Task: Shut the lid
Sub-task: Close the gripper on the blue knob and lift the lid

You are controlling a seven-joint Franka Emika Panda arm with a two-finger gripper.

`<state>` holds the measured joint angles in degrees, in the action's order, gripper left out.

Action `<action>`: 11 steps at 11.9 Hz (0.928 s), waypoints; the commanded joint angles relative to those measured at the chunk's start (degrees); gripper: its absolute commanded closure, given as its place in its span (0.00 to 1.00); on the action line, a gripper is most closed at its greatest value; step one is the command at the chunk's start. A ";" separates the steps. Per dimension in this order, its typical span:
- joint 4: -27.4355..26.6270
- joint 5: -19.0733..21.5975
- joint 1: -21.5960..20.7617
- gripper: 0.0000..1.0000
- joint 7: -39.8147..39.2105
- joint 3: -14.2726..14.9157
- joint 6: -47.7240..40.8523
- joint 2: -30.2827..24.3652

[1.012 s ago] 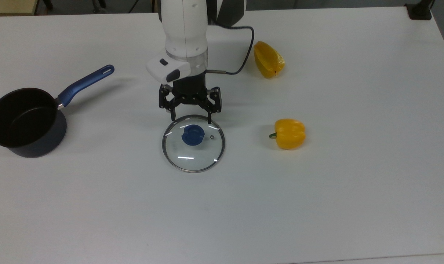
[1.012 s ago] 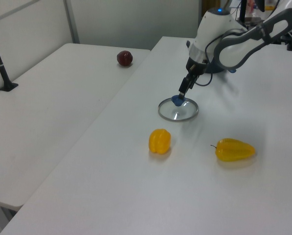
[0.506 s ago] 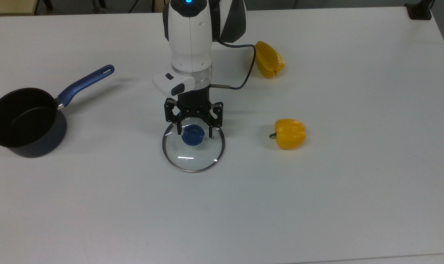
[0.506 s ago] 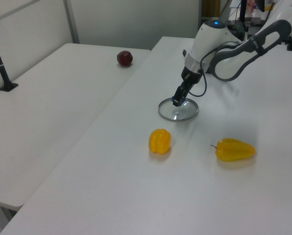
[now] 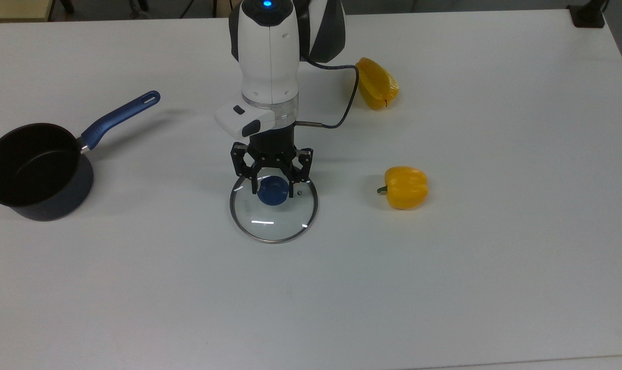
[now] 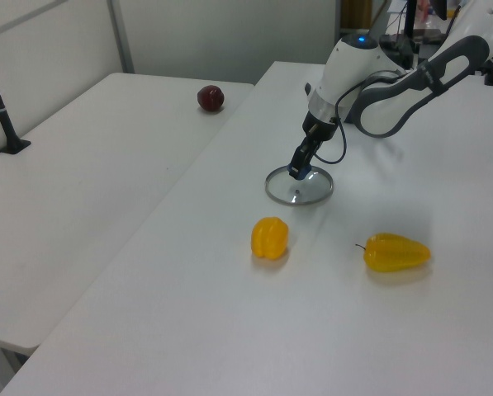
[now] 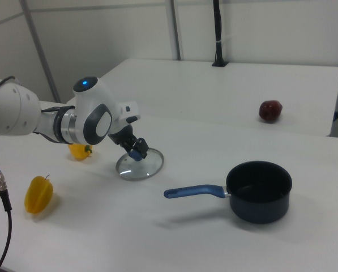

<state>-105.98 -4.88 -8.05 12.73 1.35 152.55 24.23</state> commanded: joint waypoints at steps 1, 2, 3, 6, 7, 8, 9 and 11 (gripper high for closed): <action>0.34 -1.72 -0.56 0.16 1.68 0.23 0.56 0.47; 0.34 -1.72 -0.56 0.22 1.68 0.23 0.56 0.47; 0.25 -1.80 -0.65 0.35 1.68 0.23 0.56 0.55; 0.07 -2.86 -0.65 0.62 1.68 0.23 0.30 0.38; 0.07 -2.86 -0.56 0.69 1.77 0.23 0.12 -0.06; 0.25 -2.86 -0.39 0.71 1.77 0.23 -0.14 -0.76; 0.42 -2.77 -0.13 0.71 2.73 0.40 -0.93 -1.98; 6.36 -2.42 0.92 0.71 3.44 1.02 -10.71 -3.66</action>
<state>-104.72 -6.43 -7.93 13.94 1.59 151.98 23.96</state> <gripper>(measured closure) 0.379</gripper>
